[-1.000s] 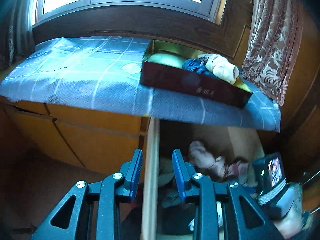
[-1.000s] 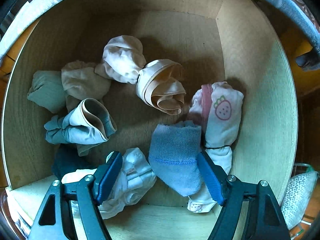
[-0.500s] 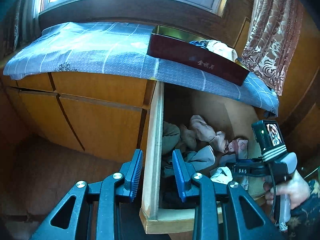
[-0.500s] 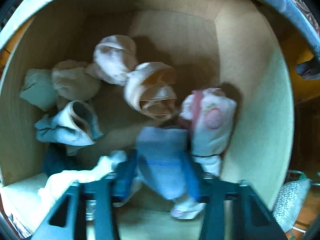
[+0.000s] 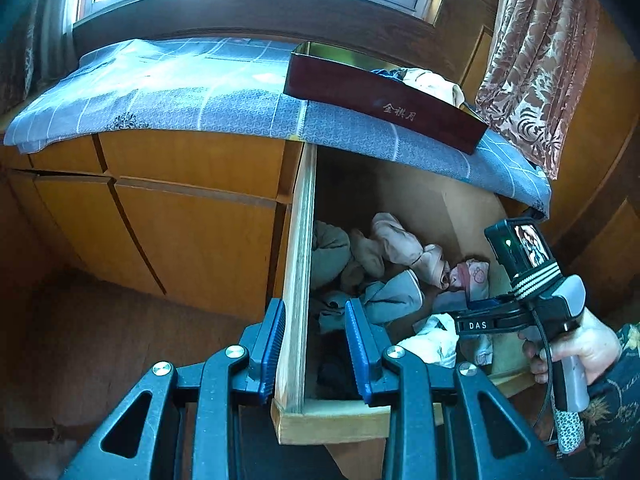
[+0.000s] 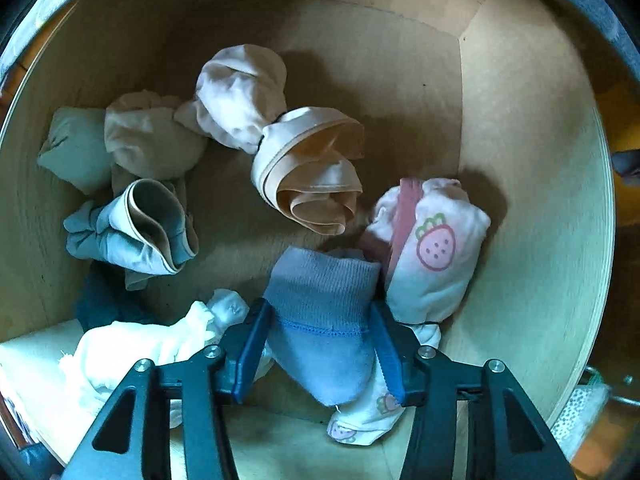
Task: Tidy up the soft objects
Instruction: 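Grasp the grey-blue sock in the drawer with the right gripper, then lift the grey-blue sock out of the drawer toward the gold box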
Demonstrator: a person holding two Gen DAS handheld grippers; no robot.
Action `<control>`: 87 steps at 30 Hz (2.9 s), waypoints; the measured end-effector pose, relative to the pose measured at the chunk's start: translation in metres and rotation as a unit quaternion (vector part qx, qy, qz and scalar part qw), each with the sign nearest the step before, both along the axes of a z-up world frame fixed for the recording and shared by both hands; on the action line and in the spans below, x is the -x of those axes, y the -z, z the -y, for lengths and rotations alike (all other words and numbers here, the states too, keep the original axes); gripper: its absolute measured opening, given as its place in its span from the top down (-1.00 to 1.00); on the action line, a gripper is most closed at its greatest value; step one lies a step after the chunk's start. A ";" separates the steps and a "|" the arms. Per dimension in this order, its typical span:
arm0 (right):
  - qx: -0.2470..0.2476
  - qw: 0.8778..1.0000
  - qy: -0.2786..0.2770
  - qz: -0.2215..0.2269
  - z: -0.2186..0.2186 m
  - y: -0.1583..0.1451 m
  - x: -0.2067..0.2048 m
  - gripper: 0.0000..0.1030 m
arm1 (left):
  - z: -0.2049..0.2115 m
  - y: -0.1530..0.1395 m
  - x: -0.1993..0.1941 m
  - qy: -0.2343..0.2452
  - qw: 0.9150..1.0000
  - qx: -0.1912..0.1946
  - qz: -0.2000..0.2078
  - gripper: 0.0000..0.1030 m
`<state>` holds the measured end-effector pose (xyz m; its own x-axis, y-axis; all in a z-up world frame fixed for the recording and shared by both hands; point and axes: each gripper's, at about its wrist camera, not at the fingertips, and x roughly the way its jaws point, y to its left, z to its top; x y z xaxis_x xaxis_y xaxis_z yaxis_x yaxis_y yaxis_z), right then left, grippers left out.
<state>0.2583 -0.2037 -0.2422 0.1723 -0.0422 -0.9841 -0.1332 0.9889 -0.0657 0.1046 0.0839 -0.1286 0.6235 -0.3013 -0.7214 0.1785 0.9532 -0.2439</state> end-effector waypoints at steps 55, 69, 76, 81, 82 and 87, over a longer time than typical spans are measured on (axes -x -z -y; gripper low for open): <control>-0.003 0.991 -0.078 0.105 -0.007 -0.103 0.079 0.50 | 0.069 0.027 -0.009 0.112 0.992 -0.044 -0.033 0.41; -0.032 0.987 -0.069 0.144 0.006 -0.125 0.087 0.50 | 0.108 0.047 -0.046 0.149 0.981 -0.103 -0.073 0.41; -0.034 0.987 -0.061 0.148 0.011 -0.127 0.090 0.50 | 0.115 0.057 -0.054 0.156 0.977 -0.111 -0.096 0.41; -0.038 0.986 -0.055 0.152 0.014 -0.125 0.091 0.50 | 0.117 0.065 -0.059 0.155 0.975 -0.115 -0.107 0.41; -0.039 0.986 -0.054 0.154 0.014 -0.126 0.091 0.50 | 0.117 0.067 -0.060 0.152 0.976 -0.112 -0.111 0.41; -0.048 0.980 -0.043 0.187 0.023 -0.149 0.098 0.50 | 0.118 0.076 -0.067 0.151 0.973 -0.115 -0.128 0.41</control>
<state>0.1602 -0.2271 -0.0933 0.5199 0.0778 -0.8507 -0.2003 0.9792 -0.0328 0.1712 -0.0342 -0.2048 0.3230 -0.2542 -0.9116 0.4200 0.9017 -0.1026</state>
